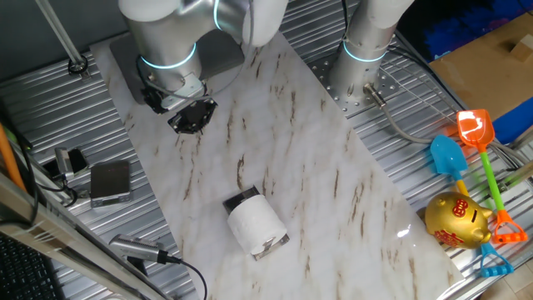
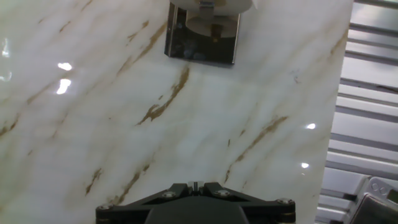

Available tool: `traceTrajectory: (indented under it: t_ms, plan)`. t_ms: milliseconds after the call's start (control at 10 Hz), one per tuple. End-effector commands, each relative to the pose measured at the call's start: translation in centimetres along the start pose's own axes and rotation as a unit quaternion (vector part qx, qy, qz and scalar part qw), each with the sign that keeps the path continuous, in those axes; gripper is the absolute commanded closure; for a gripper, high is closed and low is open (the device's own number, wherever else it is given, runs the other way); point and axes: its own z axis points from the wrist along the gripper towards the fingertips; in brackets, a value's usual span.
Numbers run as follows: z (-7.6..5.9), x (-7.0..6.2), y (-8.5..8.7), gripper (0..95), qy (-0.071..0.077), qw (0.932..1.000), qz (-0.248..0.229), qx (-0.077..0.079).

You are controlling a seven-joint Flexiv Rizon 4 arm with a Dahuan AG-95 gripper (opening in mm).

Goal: Take the roll of paper down from the shelf

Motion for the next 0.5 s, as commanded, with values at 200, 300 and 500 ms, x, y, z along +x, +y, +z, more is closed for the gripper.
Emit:
traceTrajectory:
  t_ms: [200, 300, 500]
  plan:
    - [-1.1, -4.2, -1.7, 95.0, 0.014, 0.9998, 0.015, 0.0]
    - [-1.1, -5.5, -2.2, 95.0, 0.013, 0.9993, 0.035, 0.0]
    - [-0.8, -7.8, -2.7, 95.0, 0.013, 0.9978, 0.065, 0.001]
